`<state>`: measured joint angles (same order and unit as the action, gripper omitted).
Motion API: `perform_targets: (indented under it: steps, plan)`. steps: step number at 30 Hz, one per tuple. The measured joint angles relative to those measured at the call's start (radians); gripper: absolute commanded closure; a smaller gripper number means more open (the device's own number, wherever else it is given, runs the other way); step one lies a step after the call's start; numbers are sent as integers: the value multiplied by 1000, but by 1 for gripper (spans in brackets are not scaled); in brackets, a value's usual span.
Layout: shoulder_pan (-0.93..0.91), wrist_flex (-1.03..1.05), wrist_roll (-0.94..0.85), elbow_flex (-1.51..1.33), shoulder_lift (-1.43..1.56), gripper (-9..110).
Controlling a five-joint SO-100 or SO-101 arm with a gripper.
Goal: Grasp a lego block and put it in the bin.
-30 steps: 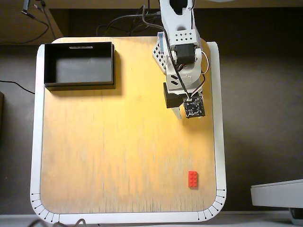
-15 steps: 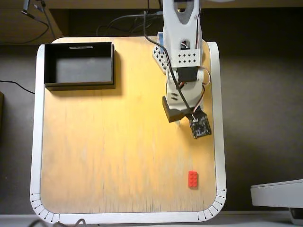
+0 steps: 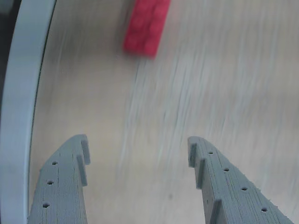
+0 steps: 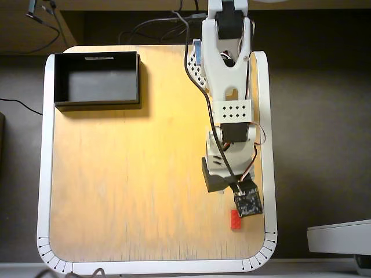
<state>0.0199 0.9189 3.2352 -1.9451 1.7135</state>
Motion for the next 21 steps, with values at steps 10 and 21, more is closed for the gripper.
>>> perform_targets:
  steps: [10,21]
  plan:
    - [0,-48,-66,69,-80,80]
    - [14,-81,-91,72,-100,80]
